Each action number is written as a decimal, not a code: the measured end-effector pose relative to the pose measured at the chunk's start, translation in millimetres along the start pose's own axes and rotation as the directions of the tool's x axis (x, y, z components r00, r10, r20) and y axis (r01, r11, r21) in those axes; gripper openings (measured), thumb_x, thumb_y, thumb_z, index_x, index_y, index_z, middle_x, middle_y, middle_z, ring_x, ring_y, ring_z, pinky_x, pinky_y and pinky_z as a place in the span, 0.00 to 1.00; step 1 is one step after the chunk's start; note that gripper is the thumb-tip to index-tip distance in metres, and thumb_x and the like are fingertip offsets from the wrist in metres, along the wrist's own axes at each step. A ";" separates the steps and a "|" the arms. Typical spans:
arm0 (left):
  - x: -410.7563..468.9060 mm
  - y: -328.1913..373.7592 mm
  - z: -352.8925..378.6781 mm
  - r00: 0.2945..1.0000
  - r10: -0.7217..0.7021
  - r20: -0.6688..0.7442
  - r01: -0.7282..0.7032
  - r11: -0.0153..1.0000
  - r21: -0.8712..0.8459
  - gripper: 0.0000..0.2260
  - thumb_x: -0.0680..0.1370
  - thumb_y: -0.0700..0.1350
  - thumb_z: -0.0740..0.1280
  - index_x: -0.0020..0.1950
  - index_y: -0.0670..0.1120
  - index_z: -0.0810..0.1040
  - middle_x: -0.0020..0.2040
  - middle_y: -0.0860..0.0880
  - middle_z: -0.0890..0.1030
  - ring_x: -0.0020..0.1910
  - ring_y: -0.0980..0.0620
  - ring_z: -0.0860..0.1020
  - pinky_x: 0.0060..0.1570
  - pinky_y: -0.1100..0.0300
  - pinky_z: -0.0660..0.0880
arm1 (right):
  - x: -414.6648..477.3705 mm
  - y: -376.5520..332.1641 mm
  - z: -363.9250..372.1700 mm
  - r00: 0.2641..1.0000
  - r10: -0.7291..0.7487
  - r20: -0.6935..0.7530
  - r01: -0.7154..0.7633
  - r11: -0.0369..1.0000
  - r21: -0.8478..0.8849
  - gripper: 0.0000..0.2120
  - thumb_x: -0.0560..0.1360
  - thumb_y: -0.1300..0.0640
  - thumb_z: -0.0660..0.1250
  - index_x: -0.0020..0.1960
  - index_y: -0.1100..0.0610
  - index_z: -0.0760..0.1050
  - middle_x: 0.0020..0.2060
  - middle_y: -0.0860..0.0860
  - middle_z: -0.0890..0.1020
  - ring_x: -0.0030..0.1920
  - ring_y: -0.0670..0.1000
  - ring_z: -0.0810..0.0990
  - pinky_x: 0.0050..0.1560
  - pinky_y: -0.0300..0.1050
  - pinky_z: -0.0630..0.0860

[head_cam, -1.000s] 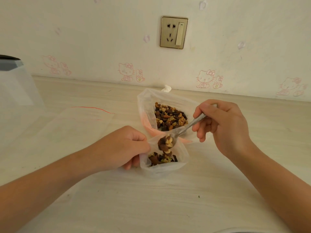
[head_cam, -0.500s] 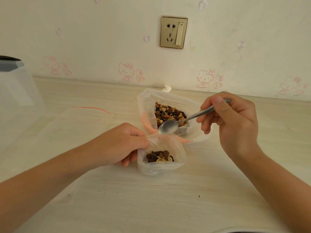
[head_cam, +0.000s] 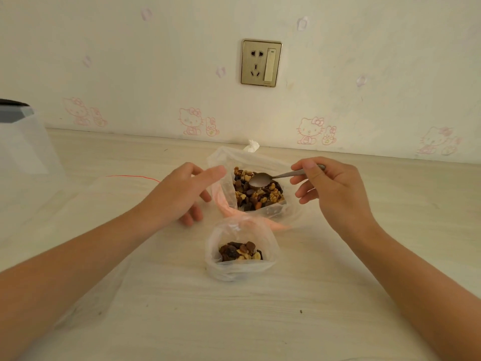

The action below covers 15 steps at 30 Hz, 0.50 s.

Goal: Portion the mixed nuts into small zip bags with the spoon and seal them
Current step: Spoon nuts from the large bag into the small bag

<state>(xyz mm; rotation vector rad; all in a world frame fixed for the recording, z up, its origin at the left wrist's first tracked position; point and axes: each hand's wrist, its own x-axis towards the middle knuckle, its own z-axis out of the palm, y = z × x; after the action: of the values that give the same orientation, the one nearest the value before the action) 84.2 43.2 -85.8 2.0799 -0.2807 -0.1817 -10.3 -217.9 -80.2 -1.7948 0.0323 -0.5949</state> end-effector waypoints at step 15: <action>25.1 -9.4 30.2 0.967 0.250 -0.039 -0.246 0.966 0.080 0.15 0.73 0.49 0.66 0.36 0.37 0.79 0.30 0.44 0.81 0.29 0.46 0.77 0.38 0.44 0.75 | 5.2 6.6 5.6 0.999 -0.012 -0.043 0.001 0.969 -0.247 0.12 0.85 0.56 0.63 0.51 0.44 0.83 0.41 0.41 0.86 0.33 0.44 0.82 0.34 0.35 0.77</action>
<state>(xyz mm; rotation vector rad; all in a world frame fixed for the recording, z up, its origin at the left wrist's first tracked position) 102.1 15.8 -109.4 2.0975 -0.5216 0.0318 -1.6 -216.6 -85.3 -2.0227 0.1363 -0.6581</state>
